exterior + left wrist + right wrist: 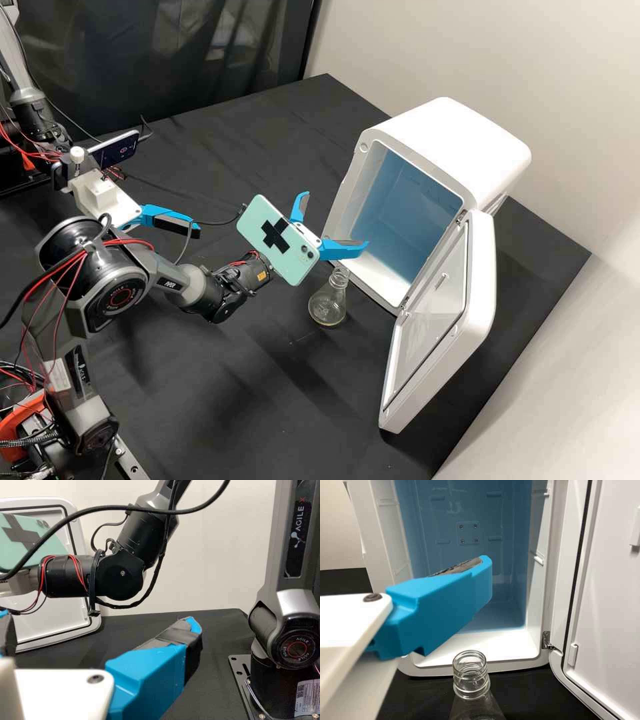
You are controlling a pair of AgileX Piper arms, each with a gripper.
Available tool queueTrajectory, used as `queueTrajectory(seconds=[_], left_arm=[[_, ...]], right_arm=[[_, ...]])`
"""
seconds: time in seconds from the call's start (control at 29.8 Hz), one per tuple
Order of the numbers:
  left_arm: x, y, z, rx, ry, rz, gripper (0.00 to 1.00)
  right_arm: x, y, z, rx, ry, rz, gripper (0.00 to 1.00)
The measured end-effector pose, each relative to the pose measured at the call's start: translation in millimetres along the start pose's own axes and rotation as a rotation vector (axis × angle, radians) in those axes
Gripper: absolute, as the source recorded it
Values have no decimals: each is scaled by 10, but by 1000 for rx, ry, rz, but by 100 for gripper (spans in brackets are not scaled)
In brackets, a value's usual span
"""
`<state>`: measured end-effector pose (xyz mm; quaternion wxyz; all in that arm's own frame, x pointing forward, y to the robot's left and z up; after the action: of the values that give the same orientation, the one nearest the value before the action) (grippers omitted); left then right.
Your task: Place the flask in the incubator
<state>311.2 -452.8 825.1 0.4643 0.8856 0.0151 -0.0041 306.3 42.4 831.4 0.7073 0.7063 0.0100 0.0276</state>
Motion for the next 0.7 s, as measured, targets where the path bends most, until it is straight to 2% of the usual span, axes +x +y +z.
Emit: queueTrajectory(seconds=[0.5,0.64,0.7], left_arm=[[-3,-3,-9,3,1,-2,100],[-56,-59,-105,15,21,-26,100],[-103,-104,-189,14,49,-45,100]], right_arm=[[0,0,0,0,0,0,100],[0,0,0,0,0,0,100],[0,0,0,0,0,0,100]])
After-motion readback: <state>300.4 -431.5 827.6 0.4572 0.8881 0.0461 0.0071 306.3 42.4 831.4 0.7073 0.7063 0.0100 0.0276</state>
